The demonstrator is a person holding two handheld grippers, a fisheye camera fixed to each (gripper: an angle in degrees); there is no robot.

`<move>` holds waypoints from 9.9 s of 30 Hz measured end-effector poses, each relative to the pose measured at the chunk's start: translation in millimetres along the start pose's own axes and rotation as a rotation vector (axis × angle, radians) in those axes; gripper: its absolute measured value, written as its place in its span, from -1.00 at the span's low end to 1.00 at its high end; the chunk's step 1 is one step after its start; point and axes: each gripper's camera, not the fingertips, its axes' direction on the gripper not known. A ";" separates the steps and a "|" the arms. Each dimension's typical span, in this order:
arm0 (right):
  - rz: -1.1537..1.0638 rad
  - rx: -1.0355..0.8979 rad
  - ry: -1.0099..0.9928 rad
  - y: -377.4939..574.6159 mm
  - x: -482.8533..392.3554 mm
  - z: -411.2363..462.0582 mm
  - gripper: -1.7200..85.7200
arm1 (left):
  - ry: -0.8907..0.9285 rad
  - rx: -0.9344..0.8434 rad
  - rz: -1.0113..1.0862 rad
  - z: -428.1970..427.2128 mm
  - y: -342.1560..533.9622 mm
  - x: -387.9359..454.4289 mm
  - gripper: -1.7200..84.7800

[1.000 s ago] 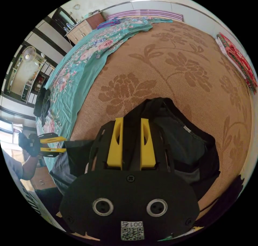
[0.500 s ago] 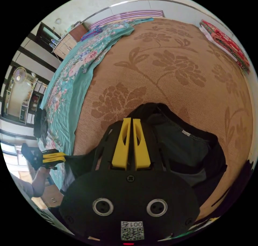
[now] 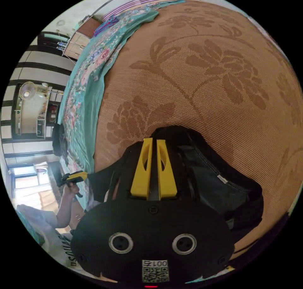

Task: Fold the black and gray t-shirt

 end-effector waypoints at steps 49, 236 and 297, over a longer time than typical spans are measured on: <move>0.536 0.150 0.163 945.3 225.9 302.2 -0.89 | -0.446 -0.565 0.176 28.6 231.1 -22.3 -0.97; 0.663 0.527 -1.026 680.0 531.4 268.5 -0.53 | -0.110 -0.395 0.717 968.6 500.2 508.1 -0.99; -0.116 -0.028 0.442 523.9 -360.3 309.8 -0.92 | 0.377 0.148 -0.310 189.8 193.5 -379.0 -0.98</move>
